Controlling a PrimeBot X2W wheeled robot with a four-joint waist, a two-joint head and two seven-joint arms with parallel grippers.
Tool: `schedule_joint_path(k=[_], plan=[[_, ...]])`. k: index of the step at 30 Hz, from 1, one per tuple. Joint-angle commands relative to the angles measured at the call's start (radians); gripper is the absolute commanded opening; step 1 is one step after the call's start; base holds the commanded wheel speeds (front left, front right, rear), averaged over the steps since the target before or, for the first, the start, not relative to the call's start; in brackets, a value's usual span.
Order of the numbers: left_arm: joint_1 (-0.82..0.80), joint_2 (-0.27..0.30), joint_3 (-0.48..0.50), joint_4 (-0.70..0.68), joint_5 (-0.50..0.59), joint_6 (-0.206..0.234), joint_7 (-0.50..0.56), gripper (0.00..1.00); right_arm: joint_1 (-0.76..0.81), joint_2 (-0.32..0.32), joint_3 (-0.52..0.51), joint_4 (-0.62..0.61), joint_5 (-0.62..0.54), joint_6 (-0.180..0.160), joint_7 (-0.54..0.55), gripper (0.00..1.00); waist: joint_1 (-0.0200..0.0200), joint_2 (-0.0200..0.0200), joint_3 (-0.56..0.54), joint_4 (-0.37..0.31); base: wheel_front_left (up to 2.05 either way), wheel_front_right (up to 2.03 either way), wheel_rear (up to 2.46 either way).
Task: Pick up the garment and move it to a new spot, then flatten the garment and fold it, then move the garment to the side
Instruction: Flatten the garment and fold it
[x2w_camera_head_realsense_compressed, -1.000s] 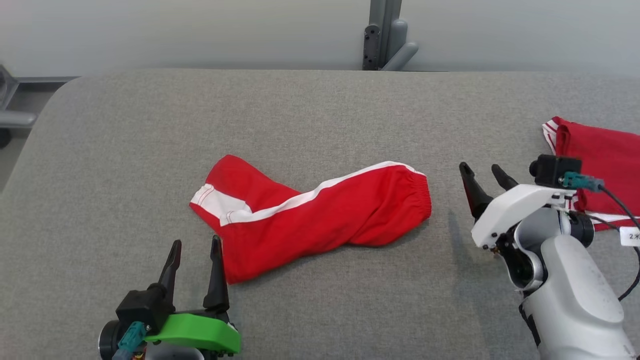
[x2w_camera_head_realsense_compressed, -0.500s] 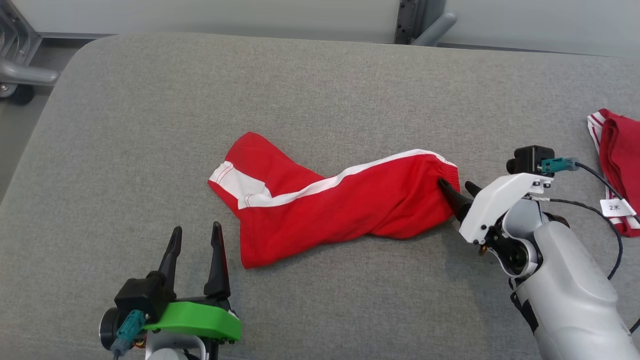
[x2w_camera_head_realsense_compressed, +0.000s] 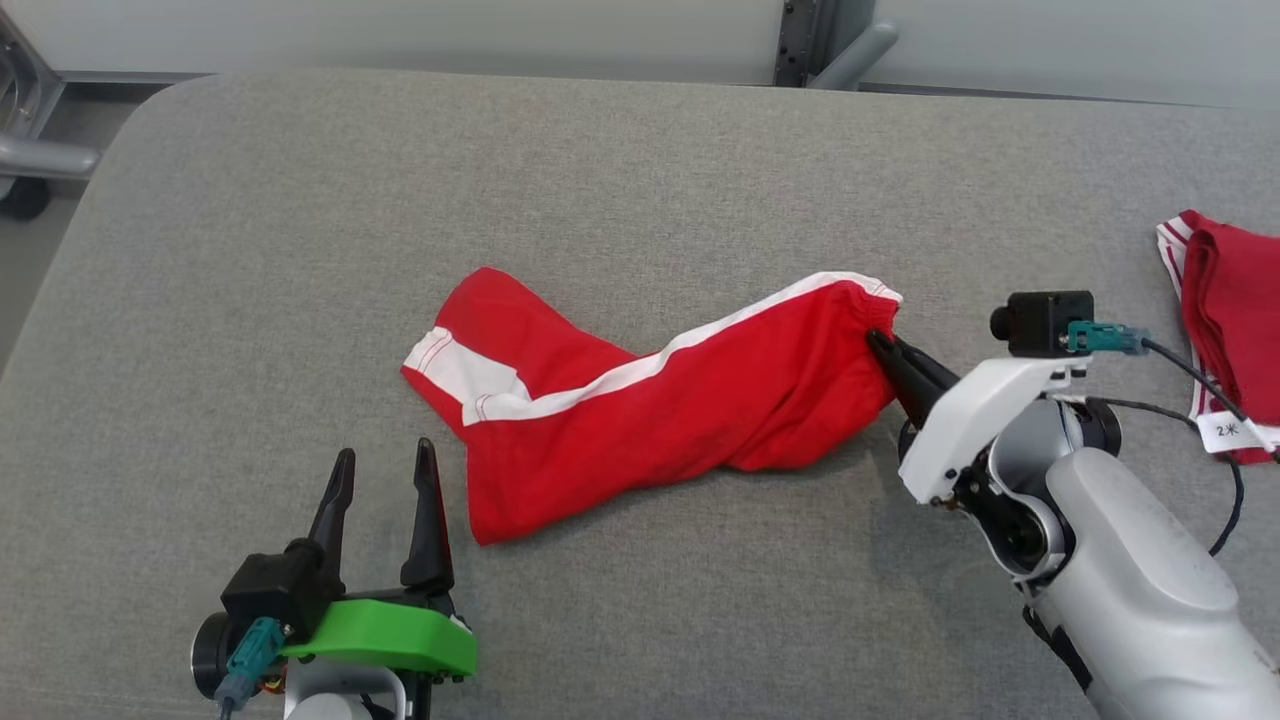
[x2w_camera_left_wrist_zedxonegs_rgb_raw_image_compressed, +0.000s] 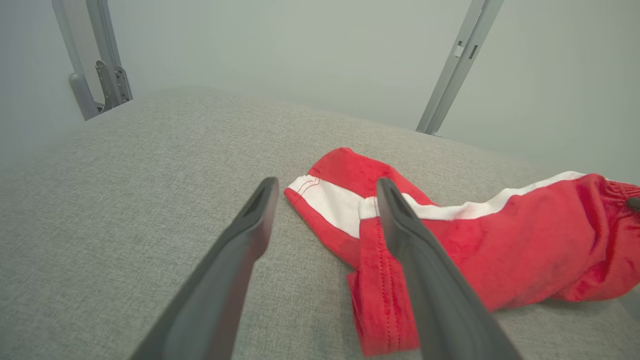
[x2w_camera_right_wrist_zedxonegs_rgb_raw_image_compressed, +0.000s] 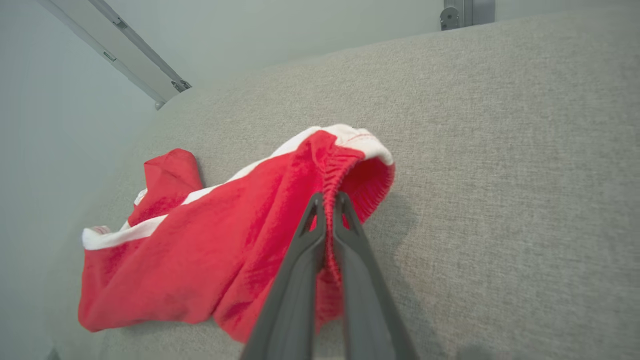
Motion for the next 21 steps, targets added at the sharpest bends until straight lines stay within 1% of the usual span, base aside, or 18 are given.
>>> schedule_joint_path(k=[1, 4, 8, 14, 17, 18, 21], plan=[[0.0, 0.001, 0.002, -0.004, 0.014, 0.002, 0.001, 1.0, 0.02, -0.014, 0.007, -0.006, 0.002, -0.001, -0.009, 0.0, 0.0, 0.0022, -0.004, -0.012, 0.0, 0.0, 0.0], [0.005, 0.001, 0.003, -0.008, 0.013, 0.003, 0.001, 1.0, 0.053, -0.069, 0.065, -0.046, -0.019, -0.001, -0.055, 0.0, 0.0, 0.0022, -0.007, -0.036, 0.0, 0.0, 0.0], [0.011, 0.001, 0.008, -0.011, 0.017, 0.002, 0.001, 1.0, 0.107, -0.124, 0.129, -0.107, -0.032, -0.001, -0.109, 0.0, 0.0, 0.0022, -0.011, -0.073, 0.0, 0.0, 0.0], [0.013, 0.002, 0.018, -0.013, 0.026, -0.004, 0.0, 1.0, 0.189, -0.209, 0.227, -0.185, -0.088, -0.001, -0.184, 0.0, 0.0, 0.0022, -0.018, -0.123, 0.0, 0.0, 0.0], [0.013, 0.002, 0.023, -0.013, 0.032, -0.007, 0.001, 1.0, 0.227, -0.239, 0.259, -0.203, -0.119, -0.001, -0.214, 0.0, 0.0, 0.0022, -0.016, -0.143, 0.0, 0.0, 0.0], [0.014, 0.002, 0.027, -0.01, 0.034, -0.01, 0.001, 1.0, 0.246, -0.26, 0.273, -0.197, -0.156, -0.001, -0.233, 0.0, 0.0, 0.0022, -0.014, -0.156, 0.0, 0.0, 0.0], [0.012, 0.001, 0.024, -0.004, 0.038, -0.018, 0.001, 1.0, 0.268, -0.275, 0.278, -0.169, -0.21, -0.001, -0.26, 0.0, 0.0, 0.0022, -0.012, -0.17, 0.0, 0.0, 0.0]])
